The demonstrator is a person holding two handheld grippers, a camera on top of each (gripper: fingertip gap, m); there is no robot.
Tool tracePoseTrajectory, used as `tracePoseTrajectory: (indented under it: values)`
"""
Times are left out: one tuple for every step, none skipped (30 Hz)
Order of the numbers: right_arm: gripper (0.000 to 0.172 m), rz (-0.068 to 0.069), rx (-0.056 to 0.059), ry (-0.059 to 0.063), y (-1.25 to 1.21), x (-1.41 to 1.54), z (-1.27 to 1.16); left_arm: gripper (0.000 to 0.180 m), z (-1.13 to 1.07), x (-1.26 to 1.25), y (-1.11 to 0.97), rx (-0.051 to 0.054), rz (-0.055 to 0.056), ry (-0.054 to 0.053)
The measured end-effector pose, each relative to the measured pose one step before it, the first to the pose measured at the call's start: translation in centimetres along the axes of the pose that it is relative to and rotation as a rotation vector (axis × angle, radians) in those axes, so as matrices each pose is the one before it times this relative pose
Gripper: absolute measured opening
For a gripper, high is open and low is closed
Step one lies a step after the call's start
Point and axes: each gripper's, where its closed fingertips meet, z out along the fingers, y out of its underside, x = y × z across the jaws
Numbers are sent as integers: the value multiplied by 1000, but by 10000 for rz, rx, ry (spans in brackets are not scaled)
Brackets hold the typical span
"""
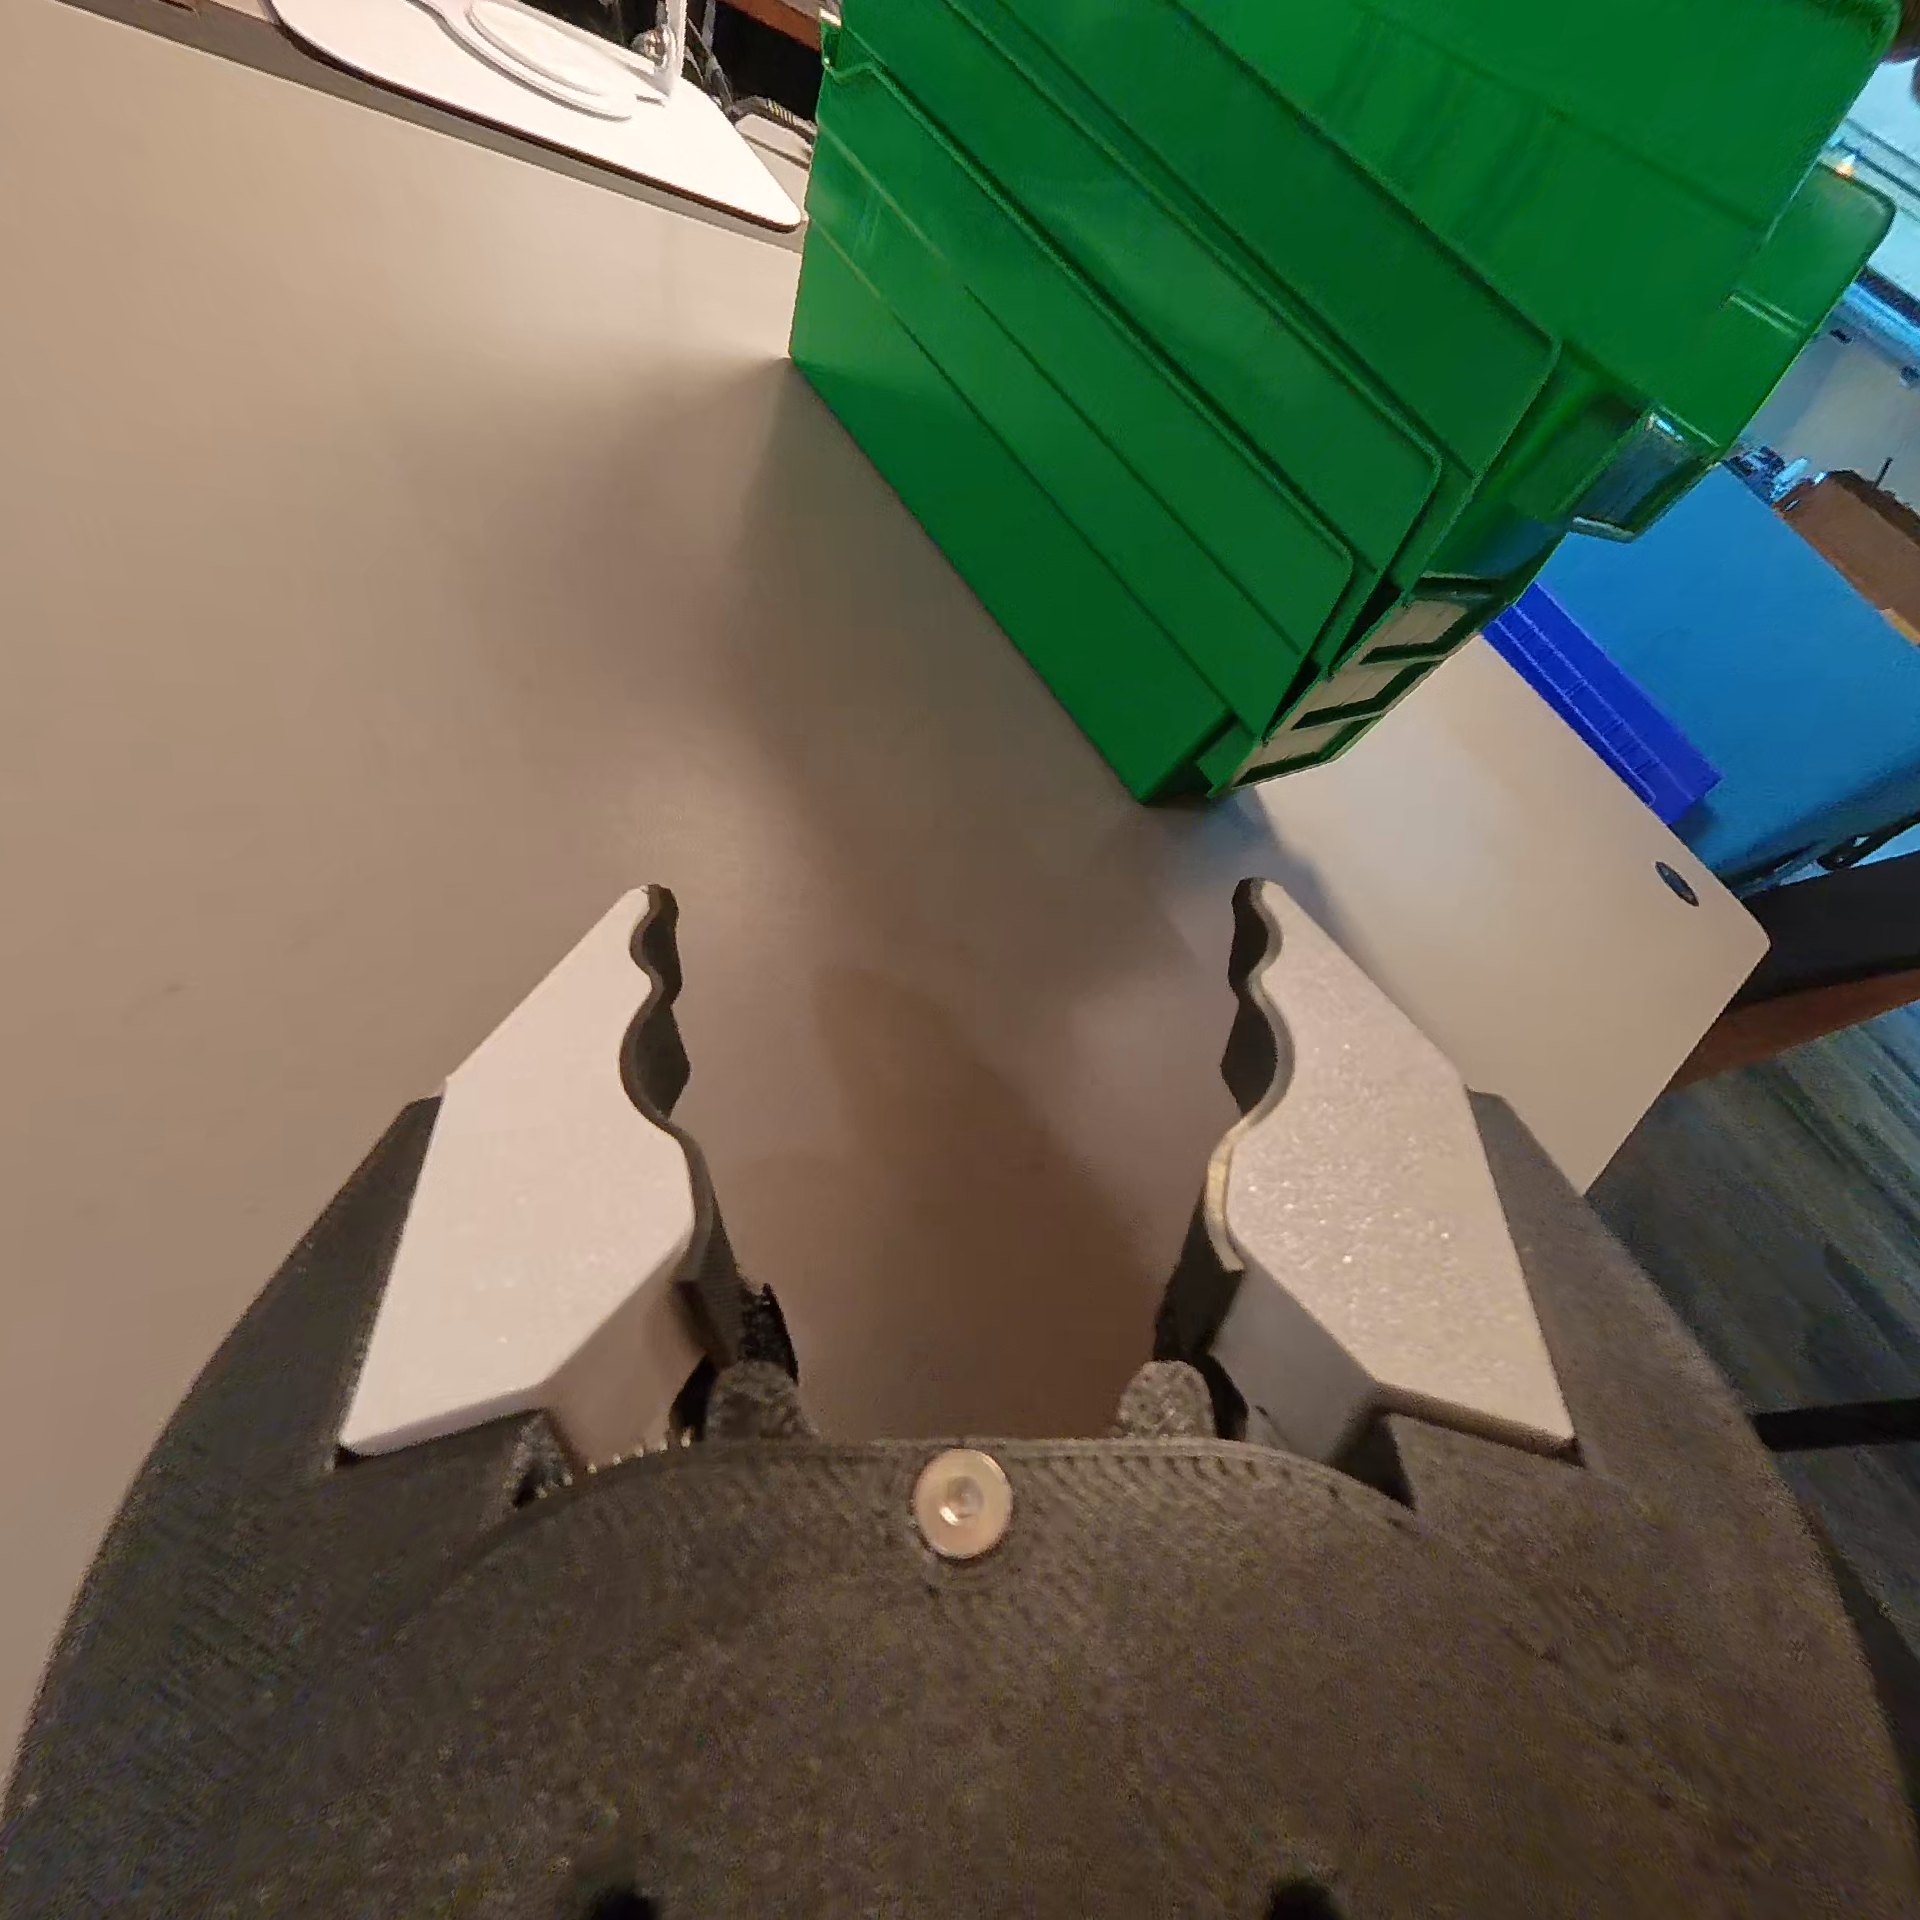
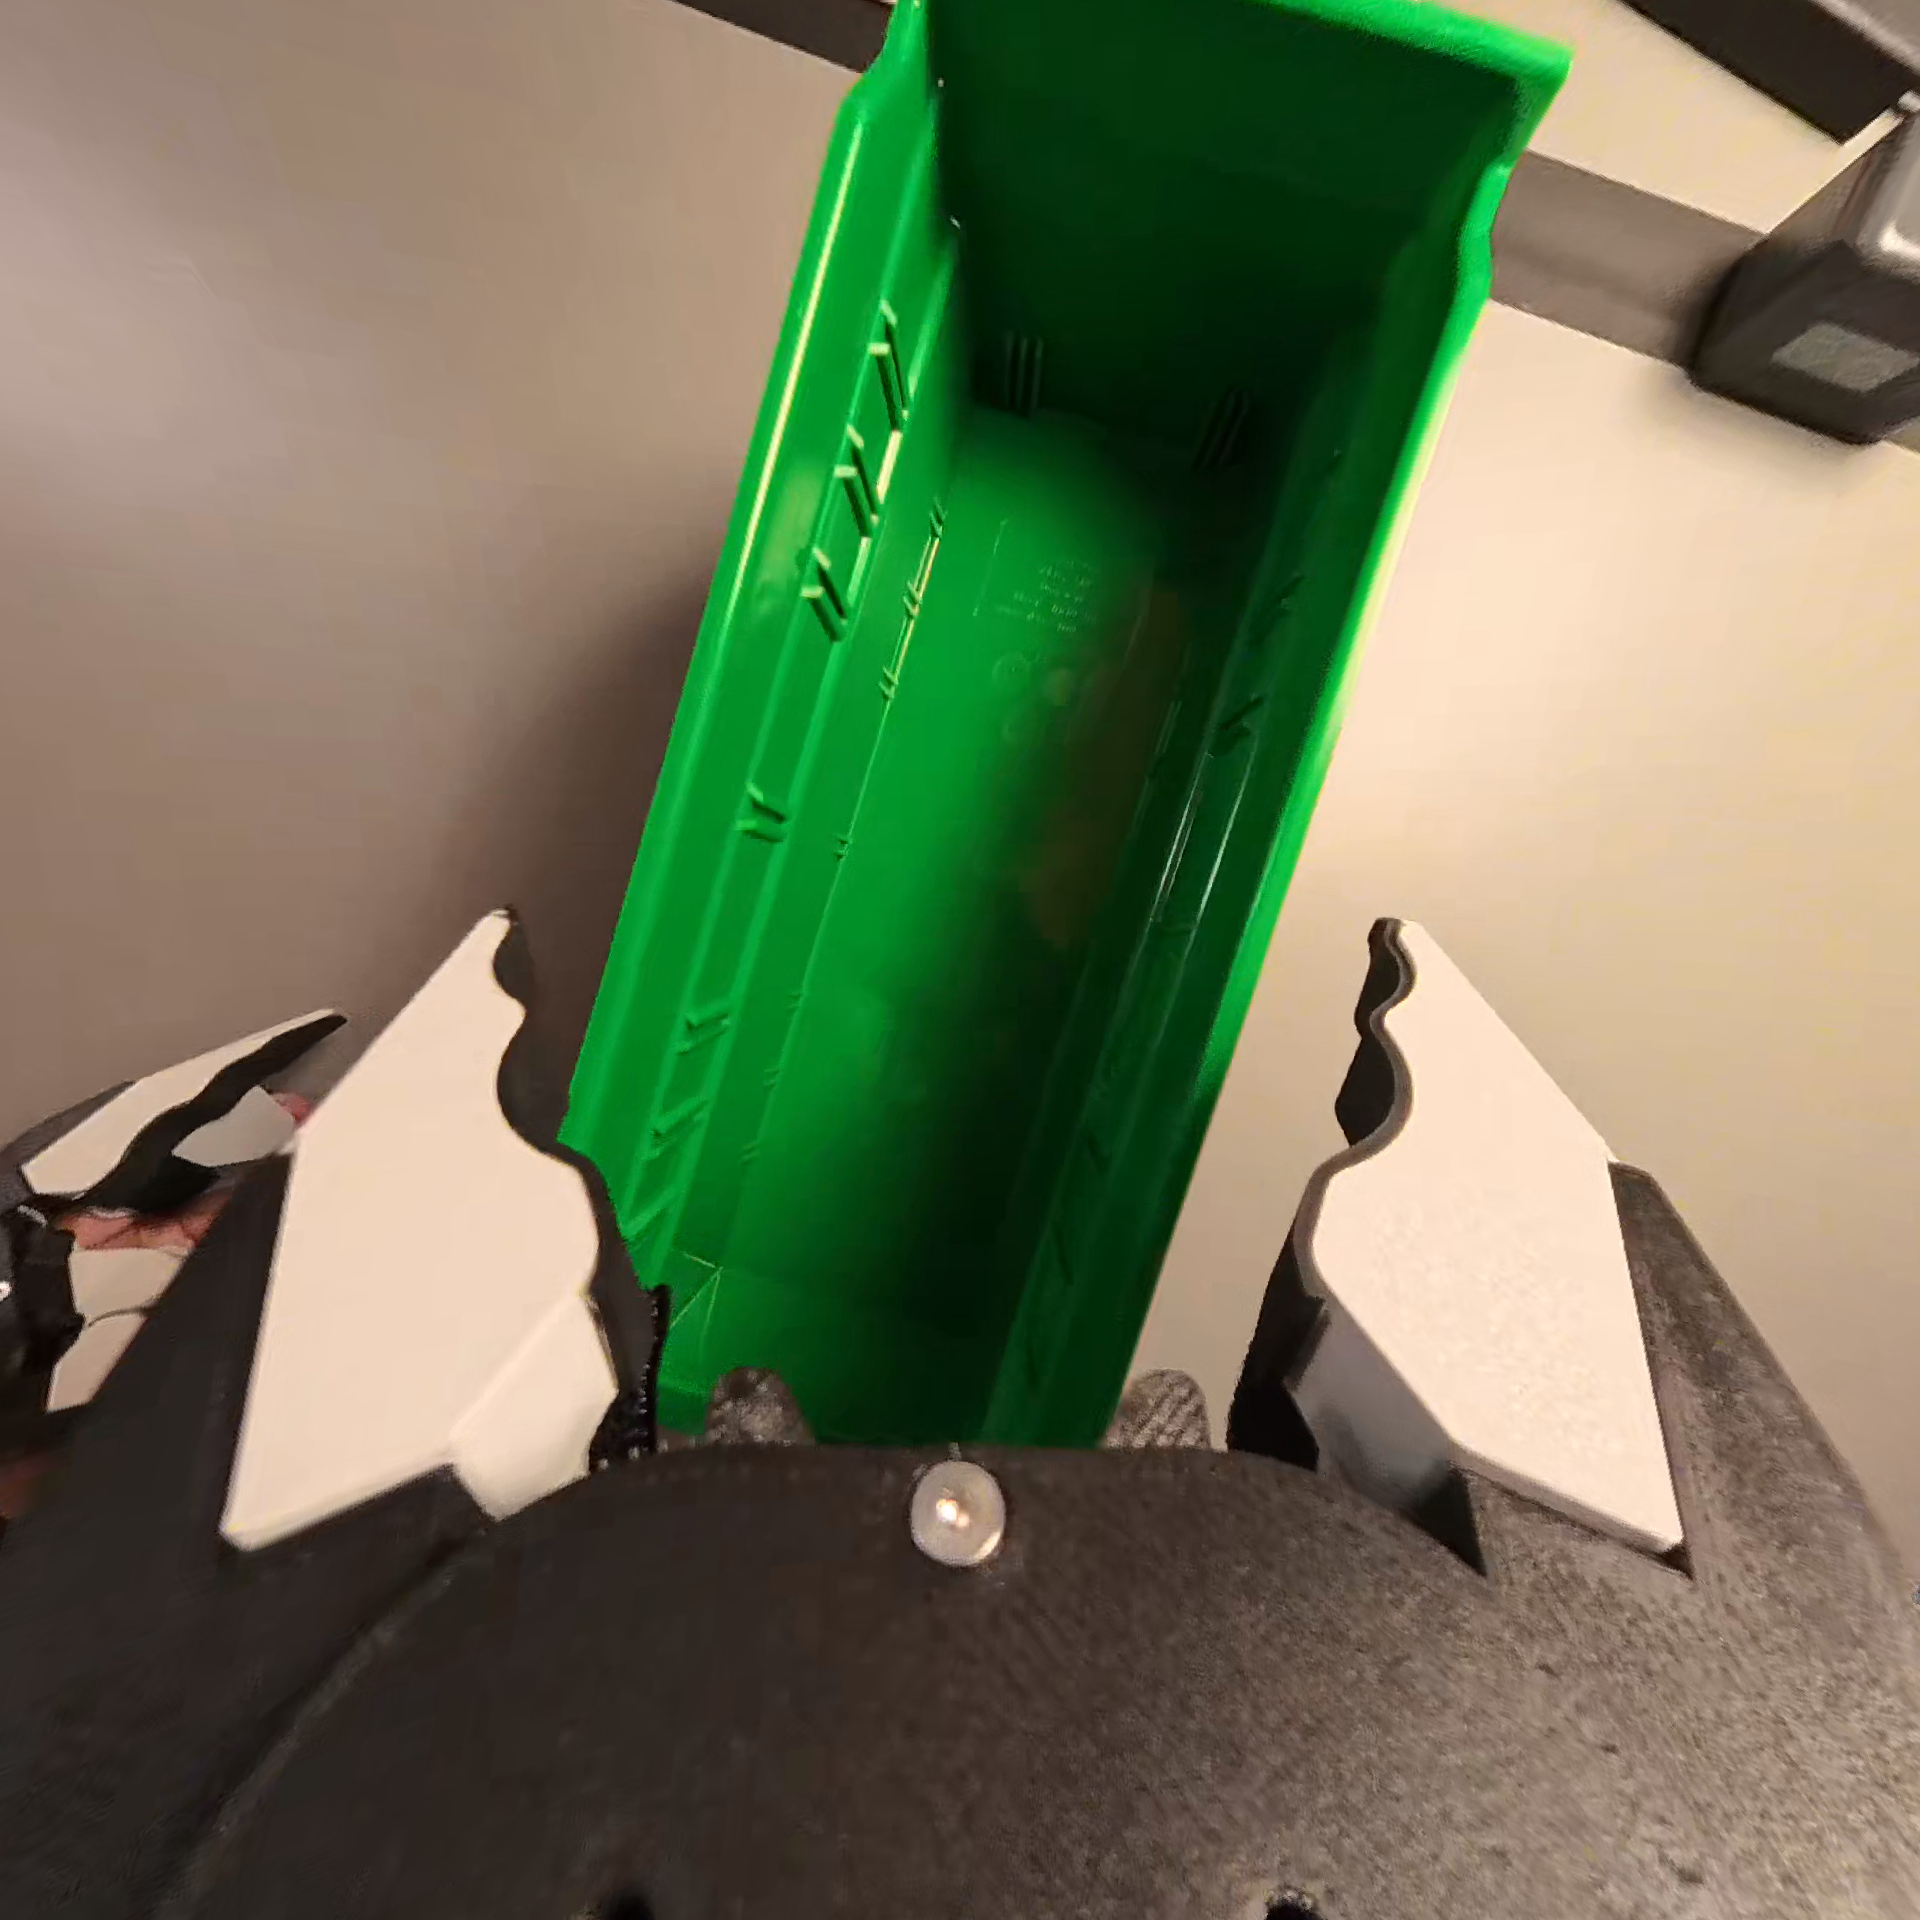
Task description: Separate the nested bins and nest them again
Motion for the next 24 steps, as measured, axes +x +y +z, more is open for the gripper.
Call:
tracePoseTrajectory:
  values:
    - [152,52,-111,34,-75,-64,362,104,42,-29,54,-44,-62,32]
    - [151,-12,-78,53,-123,-79,288,104,71,-6,76,-64,-42,28]
    - [150,-31,-87,63,-82,-63,276,104,72,15,84,-69,-21,33]
    - [149,-38,-122,101,-17,16,270,104,80,25,83,-72,-11,29]
    - [148,-60,-134,159,20,130,266,104,88,16,96,-77,-12,22]
    - [148,-24,-127,124,8,131,253,104,72,8,80,-71,-15,19]
    - [146,-8,-104,65,-14,84,196,104,52,12,66,-52,-17,22]
    - [144,-28,-69,34,-54,44,140,104,28,8,31,-26,-19,24]
    - [141,15,-39,-24,-77,-6,77,104,2,-9,-1,1,-22,12]
    - [137,10,-4,-59,-105,-51,17,104,-16,-5,-30,16,-19,12]
    - [136,6,-48,12,5,31,0,104,-9,6,-13,13,-18,15]
    - [133,4,-4,4,-42,-19,-49,104,-6,-8,-17,7,-20,14]
    - [131,-8,-12,-6,3,-33,-46,104,-2,-9,4,1,-19,9]
    - [128,-1,17,-28,-20,-29,-64,104,6,-1,-8,-3,-11,4]
    - [125,13,49,-73,-49,-72,-81,104,-6,-11,10,-1,-2,-2]
    - [121,23,45,-46,-45,-1,-85,104,-4,5,-10,5,2,-4]
    - [117,35,40,-47,-20,8,-96,104,-15,0,-20,14,-1,-1]
    - [114,24,25,-35,4,13,-97,104,-21,-15,-24,19,-9,-1]
    - [113,6,43,-24,-10,-1,-142,103,-20,-10,-26,21,-15,0]
    - [111,5,103,-18,-114,-7,-254,103,-27,-19,-27,18,-13,3]
    - [111,0,176,-1,-227,4,-407,103,-13,-4,-21,13,-13,6]
    - [110,-11,188,11,-268,24,-534,103,-16,0,-15,8,-15,9]
    - [110,-7,177,12,-278,19,-645,103,-5,-4,-6,7,-13,6]
    - [110,-28,142,15,-242,38,-735,103,-1,0,-12,5,-7,6]
